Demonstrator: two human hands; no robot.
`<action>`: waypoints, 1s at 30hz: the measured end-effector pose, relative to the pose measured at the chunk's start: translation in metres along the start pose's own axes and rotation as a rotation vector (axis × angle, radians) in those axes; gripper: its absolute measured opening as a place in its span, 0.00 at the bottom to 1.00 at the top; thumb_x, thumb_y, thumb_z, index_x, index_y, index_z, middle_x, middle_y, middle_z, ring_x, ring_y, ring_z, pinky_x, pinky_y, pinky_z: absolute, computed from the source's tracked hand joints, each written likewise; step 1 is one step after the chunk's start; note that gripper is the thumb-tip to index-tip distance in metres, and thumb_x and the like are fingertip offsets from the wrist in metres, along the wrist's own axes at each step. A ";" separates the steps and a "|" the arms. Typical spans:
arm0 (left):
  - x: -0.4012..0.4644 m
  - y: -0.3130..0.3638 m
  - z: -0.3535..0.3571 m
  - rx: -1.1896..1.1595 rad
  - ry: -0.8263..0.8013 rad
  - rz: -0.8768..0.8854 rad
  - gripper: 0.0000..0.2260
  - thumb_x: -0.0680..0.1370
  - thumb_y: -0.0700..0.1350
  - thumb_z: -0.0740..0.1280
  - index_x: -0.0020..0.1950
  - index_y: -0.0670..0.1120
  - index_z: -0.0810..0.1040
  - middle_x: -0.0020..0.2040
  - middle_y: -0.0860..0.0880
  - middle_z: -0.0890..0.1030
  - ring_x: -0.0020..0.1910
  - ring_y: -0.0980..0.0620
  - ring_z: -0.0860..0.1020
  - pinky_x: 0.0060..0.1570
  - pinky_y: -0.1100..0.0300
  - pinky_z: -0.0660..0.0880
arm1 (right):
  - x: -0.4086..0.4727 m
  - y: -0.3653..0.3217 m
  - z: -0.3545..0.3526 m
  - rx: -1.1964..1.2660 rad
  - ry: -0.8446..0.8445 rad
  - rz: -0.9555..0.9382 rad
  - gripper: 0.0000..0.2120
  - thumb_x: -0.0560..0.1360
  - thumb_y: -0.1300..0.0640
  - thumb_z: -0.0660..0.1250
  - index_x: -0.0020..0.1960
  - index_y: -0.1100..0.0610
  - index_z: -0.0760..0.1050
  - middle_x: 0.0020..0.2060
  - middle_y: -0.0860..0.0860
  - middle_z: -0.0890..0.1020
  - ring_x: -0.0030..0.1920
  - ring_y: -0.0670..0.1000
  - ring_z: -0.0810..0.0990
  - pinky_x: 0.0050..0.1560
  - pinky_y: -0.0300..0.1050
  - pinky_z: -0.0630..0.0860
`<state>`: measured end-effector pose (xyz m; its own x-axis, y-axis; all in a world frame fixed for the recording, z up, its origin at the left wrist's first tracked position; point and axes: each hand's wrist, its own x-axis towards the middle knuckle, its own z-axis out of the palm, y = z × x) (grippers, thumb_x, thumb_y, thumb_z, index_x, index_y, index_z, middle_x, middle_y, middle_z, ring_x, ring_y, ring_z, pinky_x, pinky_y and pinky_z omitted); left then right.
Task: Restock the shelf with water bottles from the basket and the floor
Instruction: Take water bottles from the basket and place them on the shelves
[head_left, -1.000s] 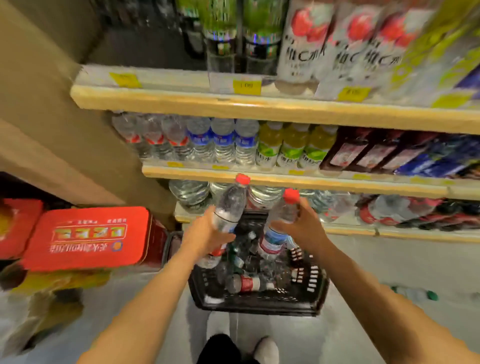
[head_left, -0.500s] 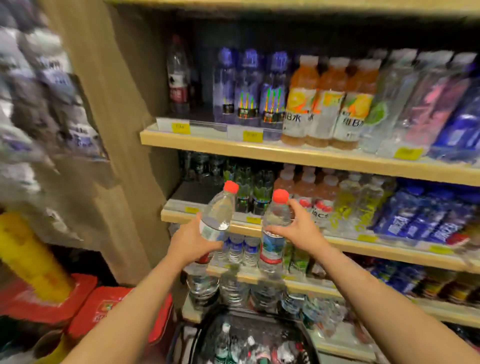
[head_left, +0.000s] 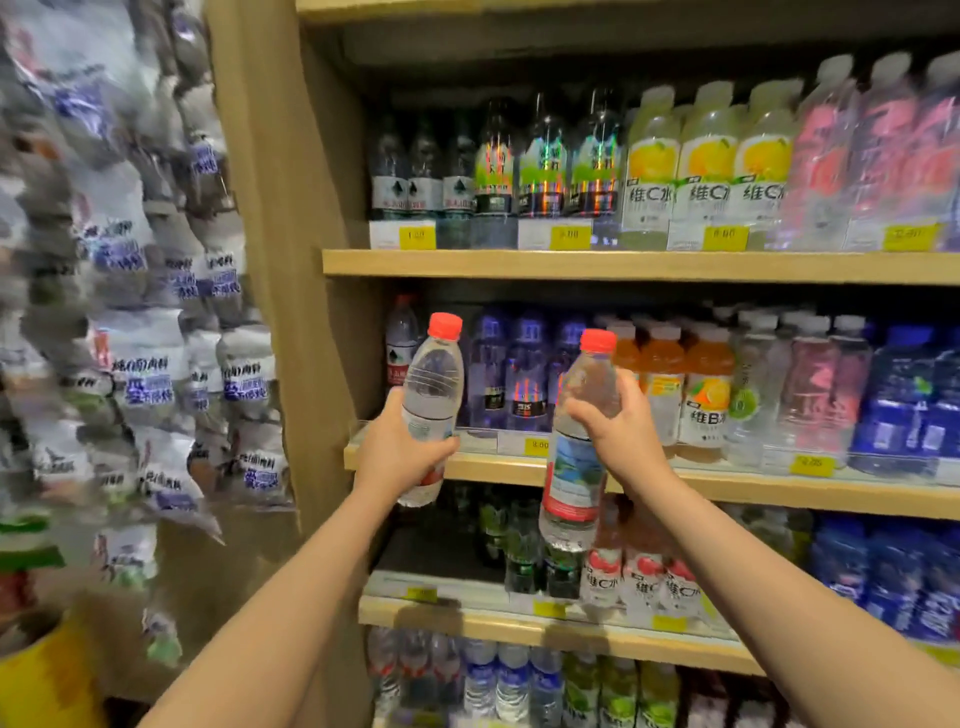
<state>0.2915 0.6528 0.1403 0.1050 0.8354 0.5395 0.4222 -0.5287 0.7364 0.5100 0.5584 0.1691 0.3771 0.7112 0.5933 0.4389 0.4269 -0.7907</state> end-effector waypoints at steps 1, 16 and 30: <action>0.010 -0.001 -0.003 -0.015 0.020 0.018 0.24 0.65 0.46 0.77 0.56 0.49 0.70 0.48 0.54 0.79 0.46 0.55 0.76 0.42 0.63 0.71 | 0.003 -0.002 0.007 0.016 0.037 -0.017 0.17 0.71 0.61 0.70 0.55 0.53 0.68 0.44 0.40 0.75 0.40 0.28 0.74 0.42 0.25 0.70; 0.156 -0.082 0.007 0.064 0.120 0.076 0.25 0.67 0.57 0.73 0.55 0.50 0.66 0.50 0.49 0.80 0.48 0.44 0.79 0.41 0.56 0.72 | 0.035 0.016 0.090 -0.046 0.204 0.012 0.20 0.69 0.60 0.72 0.56 0.51 0.67 0.49 0.45 0.76 0.49 0.40 0.76 0.43 0.32 0.71; 0.170 -0.132 0.022 0.069 0.177 -0.185 0.26 0.68 0.53 0.74 0.55 0.43 0.65 0.51 0.41 0.78 0.50 0.38 0.78 0.46 0.47 0.76 | 0.060 0.039 0.116 -0.037 0.099 0.014 0.19 0.69 0.64 0.71 0.55 0.54 0.68 0.48 0.47 0.76 0.46 0.39 0.76 0.41 0.24 0.72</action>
<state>0.2734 0.8681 0.1258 -0.1366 0.8742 0.4659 0.4809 -0.3526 0.8028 0.4548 0.6828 0.1563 0.4612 0.6579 0.5953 0.4617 0.3950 -0.7942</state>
